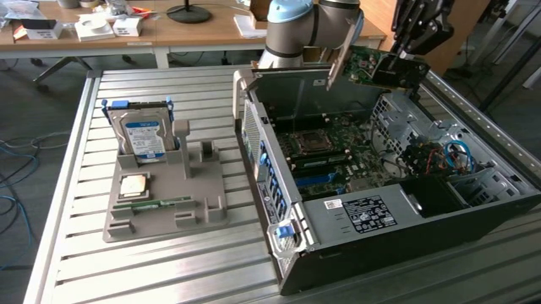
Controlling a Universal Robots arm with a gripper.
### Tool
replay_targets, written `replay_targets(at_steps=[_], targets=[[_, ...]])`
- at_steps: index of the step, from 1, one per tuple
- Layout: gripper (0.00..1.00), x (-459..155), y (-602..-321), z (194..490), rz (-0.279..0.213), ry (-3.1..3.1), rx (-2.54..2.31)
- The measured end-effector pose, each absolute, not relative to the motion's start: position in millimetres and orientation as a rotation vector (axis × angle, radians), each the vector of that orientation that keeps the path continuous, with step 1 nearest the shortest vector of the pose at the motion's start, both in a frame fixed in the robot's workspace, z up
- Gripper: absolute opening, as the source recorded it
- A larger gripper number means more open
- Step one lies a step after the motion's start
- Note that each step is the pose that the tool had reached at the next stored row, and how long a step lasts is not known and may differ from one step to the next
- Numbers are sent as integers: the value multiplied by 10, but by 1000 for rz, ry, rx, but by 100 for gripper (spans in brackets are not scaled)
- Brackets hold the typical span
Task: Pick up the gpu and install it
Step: 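Insert the gpu into the slot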
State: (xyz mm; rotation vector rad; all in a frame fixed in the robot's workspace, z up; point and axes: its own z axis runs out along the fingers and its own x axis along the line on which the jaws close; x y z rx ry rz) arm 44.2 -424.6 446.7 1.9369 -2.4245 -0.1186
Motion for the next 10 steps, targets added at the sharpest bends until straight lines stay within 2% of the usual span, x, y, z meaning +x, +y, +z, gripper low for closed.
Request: replay_targets(at_steps=[10], targets=[[26, 442, -4247, 4460, -115, -2310, 2066]])
